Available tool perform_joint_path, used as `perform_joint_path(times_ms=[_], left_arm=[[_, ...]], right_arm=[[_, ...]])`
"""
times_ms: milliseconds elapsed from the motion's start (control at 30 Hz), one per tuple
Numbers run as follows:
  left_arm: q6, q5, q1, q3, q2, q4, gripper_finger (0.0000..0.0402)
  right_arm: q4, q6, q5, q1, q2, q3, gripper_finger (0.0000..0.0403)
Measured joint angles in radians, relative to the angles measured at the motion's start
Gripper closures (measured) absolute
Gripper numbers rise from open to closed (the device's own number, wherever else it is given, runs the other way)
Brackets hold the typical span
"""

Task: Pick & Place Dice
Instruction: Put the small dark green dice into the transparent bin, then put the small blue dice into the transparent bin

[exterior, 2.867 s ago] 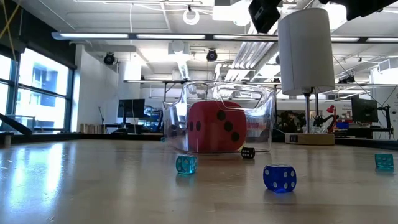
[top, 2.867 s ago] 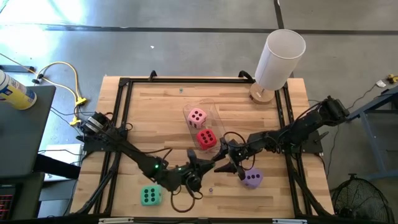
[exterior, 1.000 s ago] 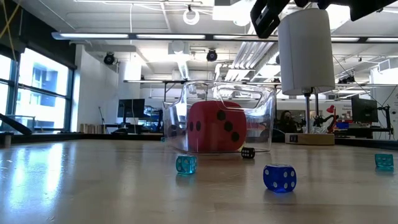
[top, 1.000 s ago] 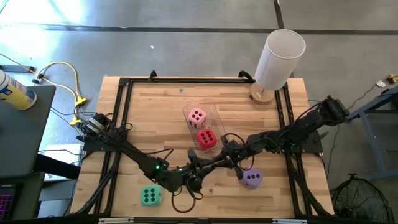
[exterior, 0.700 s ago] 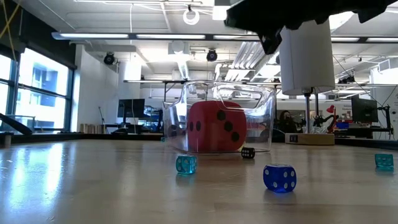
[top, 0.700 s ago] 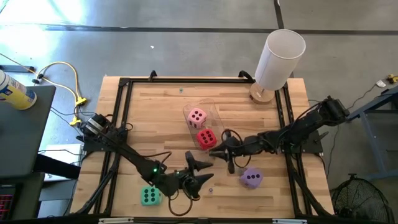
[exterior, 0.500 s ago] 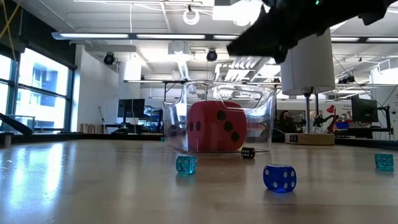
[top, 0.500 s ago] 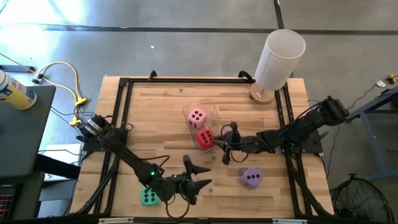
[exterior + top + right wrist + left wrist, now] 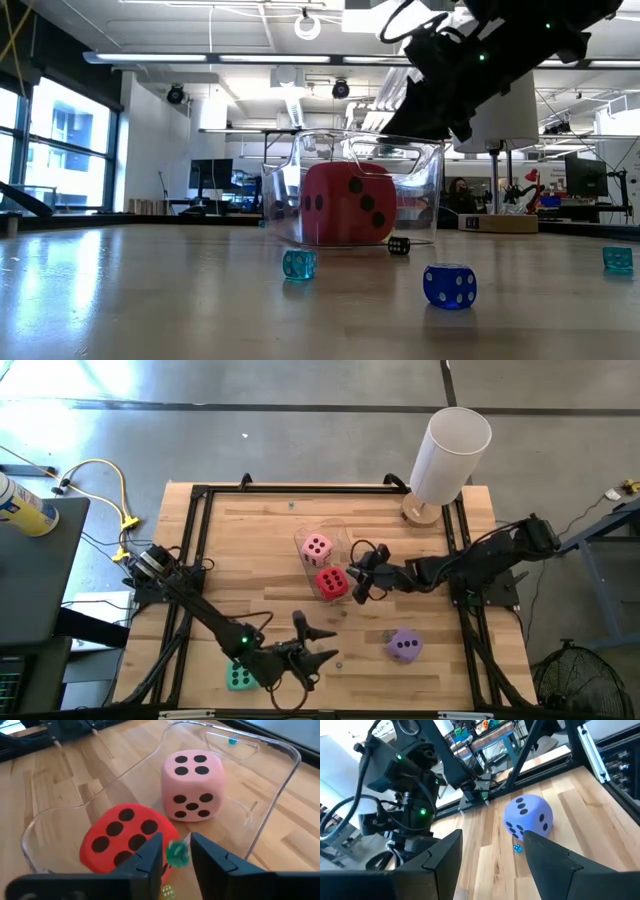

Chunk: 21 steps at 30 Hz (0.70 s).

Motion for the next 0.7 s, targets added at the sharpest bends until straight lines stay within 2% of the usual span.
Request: perform_joint_path(times_ms=[400, 567, 700], left_arm=[[-0.016, 0.0, 0.002, 0.0, 0.0, -0.015, 0.0198], [-0.099, 0.009, -0.004, 0.0, 0.0, -0.071, 0.0198], [-0.202, 0.109, -0.005, 0.0, 0.0, -0.184, 0.0198]], right_arm=[[0.05, -0.01, -0.014, 0.007, 0.0, 0.0, 0.0219], [0.194, -0.186, -0.018, 0.075, 0.0, 0.0, 0.0188], [0.343, -0.344, -0.02, 0.159, 0.0, 0.0, 0.0182]])
